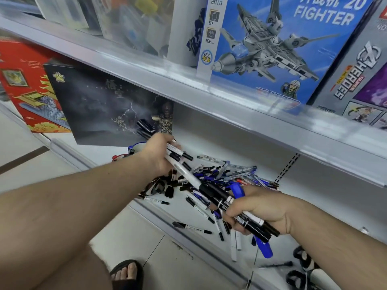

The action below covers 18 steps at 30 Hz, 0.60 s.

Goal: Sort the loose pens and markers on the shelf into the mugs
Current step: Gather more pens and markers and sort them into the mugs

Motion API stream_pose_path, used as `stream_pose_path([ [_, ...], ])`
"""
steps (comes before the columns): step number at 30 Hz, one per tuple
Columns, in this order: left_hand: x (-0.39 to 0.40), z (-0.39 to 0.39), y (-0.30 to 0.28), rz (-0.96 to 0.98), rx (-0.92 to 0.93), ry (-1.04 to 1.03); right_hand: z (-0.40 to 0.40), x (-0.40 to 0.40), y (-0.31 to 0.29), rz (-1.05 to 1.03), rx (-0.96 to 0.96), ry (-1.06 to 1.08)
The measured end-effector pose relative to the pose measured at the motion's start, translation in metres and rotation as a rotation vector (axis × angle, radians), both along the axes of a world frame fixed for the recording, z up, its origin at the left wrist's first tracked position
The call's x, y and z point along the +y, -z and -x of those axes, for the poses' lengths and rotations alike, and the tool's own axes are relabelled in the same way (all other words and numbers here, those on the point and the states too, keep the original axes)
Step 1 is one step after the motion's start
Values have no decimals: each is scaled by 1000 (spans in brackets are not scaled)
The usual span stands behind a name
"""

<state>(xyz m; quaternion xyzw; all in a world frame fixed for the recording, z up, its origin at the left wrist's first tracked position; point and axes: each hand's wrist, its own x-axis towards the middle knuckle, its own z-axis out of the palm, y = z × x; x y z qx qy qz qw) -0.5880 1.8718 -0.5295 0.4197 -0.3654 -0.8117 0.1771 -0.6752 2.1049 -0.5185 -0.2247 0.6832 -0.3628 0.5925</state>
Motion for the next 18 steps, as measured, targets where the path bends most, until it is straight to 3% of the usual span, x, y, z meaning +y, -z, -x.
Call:
stream_pose_path([
  [3,-15,-9,5,143,-116,103,6,3,7,68,-54,297],
  [7,32,-5,10,187,-233,535,1,-13,13,188,-59,581],
  [9,64,-3,9,124,-190,659,-10,-26,16,236,21,613],
  [12,89,-2,5,103,-77,679,-21,-41,14,311,229,652],
  [18,77,-8,4,130,-29,637,-20,-40,9,376,421,445],
])
